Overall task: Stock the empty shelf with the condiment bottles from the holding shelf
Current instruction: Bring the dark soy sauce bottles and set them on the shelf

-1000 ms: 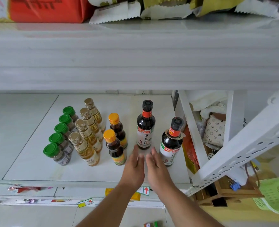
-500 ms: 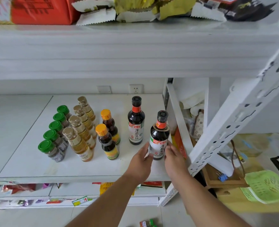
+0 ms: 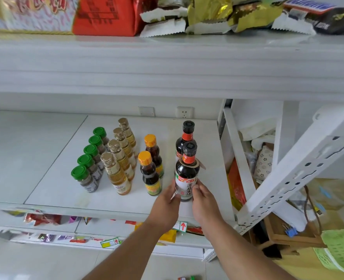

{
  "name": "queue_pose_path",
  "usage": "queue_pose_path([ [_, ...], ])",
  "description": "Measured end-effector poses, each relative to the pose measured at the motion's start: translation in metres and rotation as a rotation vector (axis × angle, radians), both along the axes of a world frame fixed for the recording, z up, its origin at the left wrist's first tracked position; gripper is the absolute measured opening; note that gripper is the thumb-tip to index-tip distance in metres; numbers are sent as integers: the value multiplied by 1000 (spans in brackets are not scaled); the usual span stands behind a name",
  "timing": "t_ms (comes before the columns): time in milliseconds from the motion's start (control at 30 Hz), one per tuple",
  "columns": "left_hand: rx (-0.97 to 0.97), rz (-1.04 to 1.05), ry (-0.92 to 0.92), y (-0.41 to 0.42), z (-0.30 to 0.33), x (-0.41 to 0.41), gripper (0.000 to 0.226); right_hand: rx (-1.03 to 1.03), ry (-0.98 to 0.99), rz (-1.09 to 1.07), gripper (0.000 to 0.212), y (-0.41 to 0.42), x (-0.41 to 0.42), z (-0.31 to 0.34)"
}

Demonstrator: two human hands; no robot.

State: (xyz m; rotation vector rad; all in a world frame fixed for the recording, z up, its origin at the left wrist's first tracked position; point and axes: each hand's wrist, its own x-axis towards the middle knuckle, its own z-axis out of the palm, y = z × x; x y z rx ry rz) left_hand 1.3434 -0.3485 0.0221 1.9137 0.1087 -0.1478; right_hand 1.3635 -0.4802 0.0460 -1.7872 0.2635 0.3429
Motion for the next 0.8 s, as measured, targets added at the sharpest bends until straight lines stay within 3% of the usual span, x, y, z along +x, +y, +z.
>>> queue_pose_path([
  [167,-21,-13,-14,5,6,-5,62,37,8,-18,43,2,-2,-6],
  [800,-2,1,22,3,6,2,56,7,26,64,46,3,-2,-4],
])
